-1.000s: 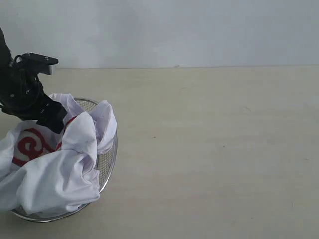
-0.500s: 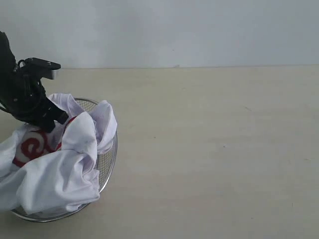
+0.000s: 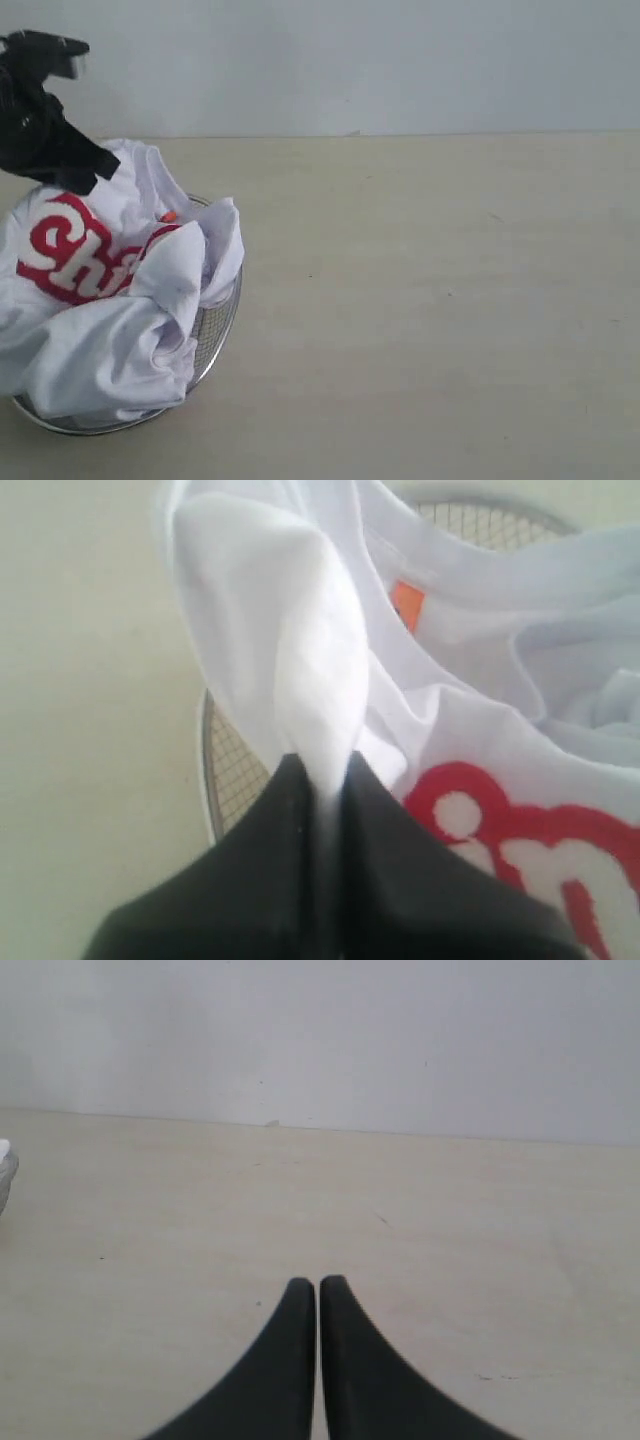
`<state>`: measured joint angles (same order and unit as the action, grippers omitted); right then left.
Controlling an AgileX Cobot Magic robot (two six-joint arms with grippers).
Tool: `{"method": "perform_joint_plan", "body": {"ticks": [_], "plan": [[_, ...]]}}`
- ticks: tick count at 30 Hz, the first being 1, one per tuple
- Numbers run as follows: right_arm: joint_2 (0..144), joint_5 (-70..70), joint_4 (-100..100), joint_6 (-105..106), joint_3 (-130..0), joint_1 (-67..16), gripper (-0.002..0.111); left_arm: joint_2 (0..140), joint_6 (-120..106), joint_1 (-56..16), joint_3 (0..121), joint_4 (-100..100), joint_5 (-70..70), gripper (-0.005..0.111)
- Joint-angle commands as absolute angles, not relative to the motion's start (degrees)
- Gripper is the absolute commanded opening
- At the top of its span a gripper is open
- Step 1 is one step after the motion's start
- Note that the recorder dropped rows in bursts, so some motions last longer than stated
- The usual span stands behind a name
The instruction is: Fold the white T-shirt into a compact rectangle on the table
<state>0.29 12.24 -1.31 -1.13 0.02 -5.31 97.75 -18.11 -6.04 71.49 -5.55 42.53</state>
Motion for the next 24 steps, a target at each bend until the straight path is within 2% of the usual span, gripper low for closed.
{"method": "perform_joint_plan", "body": {"ticks": [1, 24], "plan": [[0.0, 11.8, -1.8, -1.2, 0.0, -5.2, 0.0, 92.7, -17.5, -5.9, 72.9, -6.7, 43.1, 0.004], [0.0, 11.8, -1.8, -1.1, 0.0, -5.2, 0.0, 88.7, -17.5, -5.9, 72.9, -8.1, 46.3, 0.004]]}}
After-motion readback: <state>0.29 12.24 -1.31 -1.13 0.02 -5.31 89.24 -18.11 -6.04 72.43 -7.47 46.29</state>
